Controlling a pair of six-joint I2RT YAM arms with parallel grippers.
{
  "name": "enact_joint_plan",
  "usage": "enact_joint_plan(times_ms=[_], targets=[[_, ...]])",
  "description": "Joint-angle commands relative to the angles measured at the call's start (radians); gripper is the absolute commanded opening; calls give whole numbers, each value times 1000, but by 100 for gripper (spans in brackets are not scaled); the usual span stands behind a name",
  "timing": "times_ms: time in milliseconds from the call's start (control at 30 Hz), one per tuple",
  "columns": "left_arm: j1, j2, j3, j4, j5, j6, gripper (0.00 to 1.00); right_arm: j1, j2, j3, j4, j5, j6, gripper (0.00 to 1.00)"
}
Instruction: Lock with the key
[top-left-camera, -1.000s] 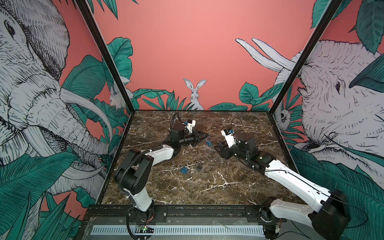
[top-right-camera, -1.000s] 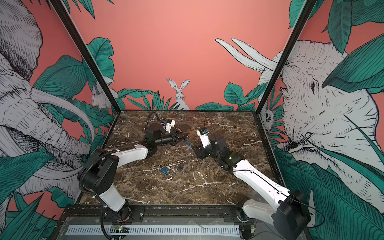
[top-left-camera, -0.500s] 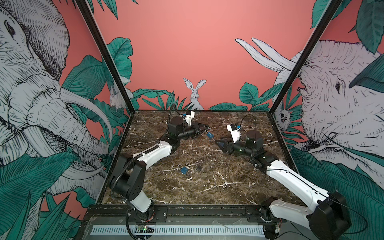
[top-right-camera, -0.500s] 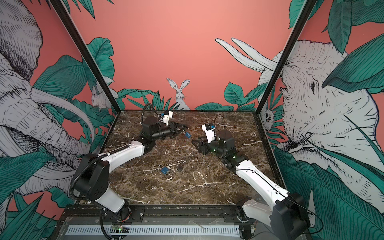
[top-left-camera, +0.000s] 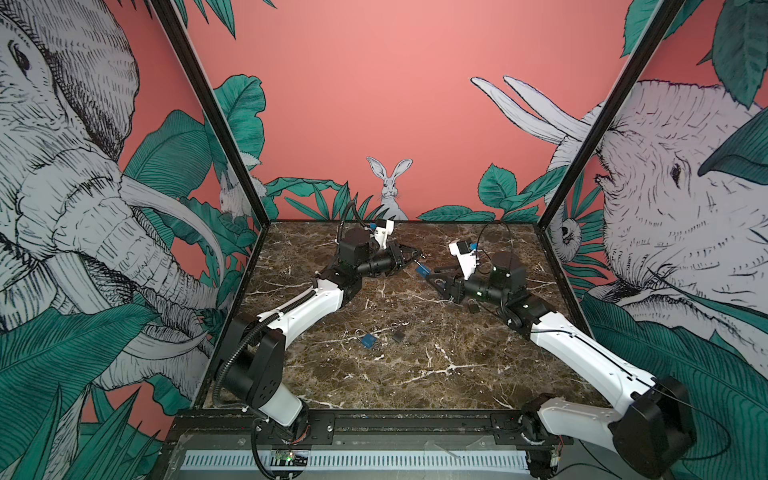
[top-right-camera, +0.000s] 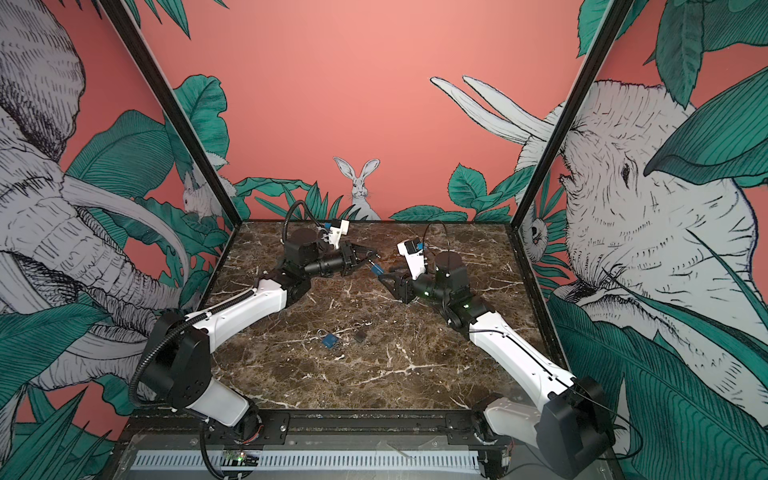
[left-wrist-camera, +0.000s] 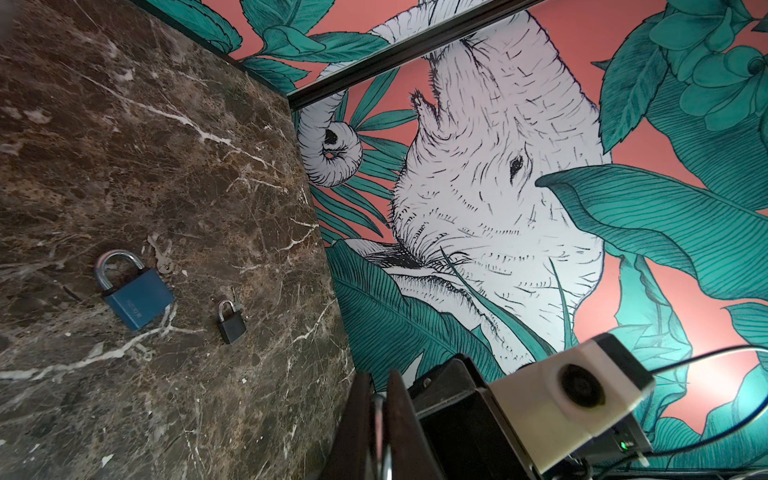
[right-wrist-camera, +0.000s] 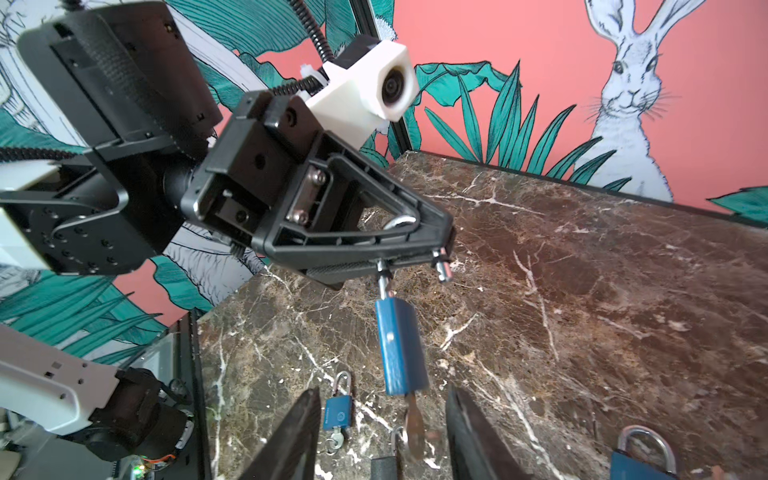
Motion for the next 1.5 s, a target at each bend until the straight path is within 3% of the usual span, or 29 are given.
enact_joint_plan(times_ms=[0, 233, 667, 800, 967, 1200, 1233, 1300, 1333, 1467], targets=[[-9, -12, 55, 20, 20, -8, 0, 1, 21, 29, 7, -25, -13, 40], [-17, -5, 69, 18, 29, -6, 0, 6, 41, 40, 13, -16, -17, 31], [-39, 15, 69, 44, 30, -29, 0, 11, 45, 50, 13, 18, -18, 31], [-42, 19, 72, 50, 31, -34, 0, 11, 47, 54, 13, 23, -19, 23], [-44, 21, 69, 61, 31, -42, 0, 11, 49, 53, 7, 38, -17, 0], [-41, -19, 44, 37, -45, 16, 0, 10, 37, 67, -59, 60, -29, 0], [-38, -30, 47, 0, -60, 44, 3, 10, 32, 71, -75, 57, -32, 0], [-25, -57, 55, -89, -89, 129, 28, 11, 25, 82, -110, 52, -45, 0], [-16, -76, 60, -151, -129, 181, 36, 11, 22, 91, -134, 45, -53, 0], [18, -153, 65, -358, -234, 359, 40, 11, 14, 120, -201, 7, -72, 0]])
